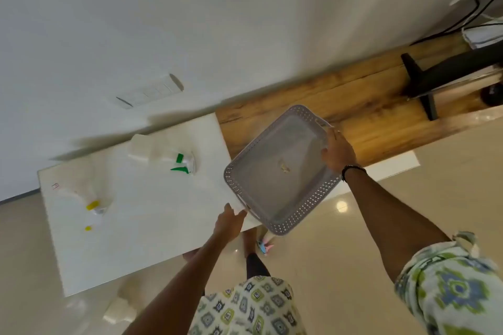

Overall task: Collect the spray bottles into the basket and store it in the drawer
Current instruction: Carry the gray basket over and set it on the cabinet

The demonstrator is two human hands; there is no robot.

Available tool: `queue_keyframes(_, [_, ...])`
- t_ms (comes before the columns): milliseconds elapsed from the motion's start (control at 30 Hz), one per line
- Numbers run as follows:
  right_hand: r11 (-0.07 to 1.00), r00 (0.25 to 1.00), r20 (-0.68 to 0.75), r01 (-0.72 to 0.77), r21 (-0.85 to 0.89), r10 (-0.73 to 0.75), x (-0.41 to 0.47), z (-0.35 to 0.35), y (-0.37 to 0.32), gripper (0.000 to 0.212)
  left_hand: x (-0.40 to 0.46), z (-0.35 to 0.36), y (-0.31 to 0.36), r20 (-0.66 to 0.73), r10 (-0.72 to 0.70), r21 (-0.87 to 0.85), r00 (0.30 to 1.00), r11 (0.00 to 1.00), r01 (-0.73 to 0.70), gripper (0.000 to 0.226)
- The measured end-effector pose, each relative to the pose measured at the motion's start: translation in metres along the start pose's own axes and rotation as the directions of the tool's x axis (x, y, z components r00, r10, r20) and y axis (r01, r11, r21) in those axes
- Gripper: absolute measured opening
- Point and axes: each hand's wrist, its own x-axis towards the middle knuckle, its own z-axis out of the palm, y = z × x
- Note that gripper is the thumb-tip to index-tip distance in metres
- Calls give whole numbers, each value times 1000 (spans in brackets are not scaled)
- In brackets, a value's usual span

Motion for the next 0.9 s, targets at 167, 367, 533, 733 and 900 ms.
queue_keyframes(167, [995, 997, 10, -73, 70, 72, 19, 0, 1, 63, 18, 10, 3, 97, -100, -180, 990, 977, 116, 67])
queue_keyframes(367, [983, 994, -22, -102, 150, 106, 33, 9, -2, 57, 37, 10, 6, 223, -127, -407, 967, 889, 210, 45])
queue_keyframes(533, [959, 967, -91, -219, 177, 238, 29, 15, -6, 44, 37, 6, -1, 144, -120, -402, 982, 900, 169, 44])
queue_keyframes(733, [945, 937, -219, -216, 246, 272, -20, 32, -29, 33, 25, -32, -41, -69, -158, -366, 985, 923, 122, 46])
queue_keyframes(900, [901, 918, -211, -250, 354, 337, -86, 65, -62, 22, -3, -85, -88, -244, -71, -235, 967, 972, 12, 36])
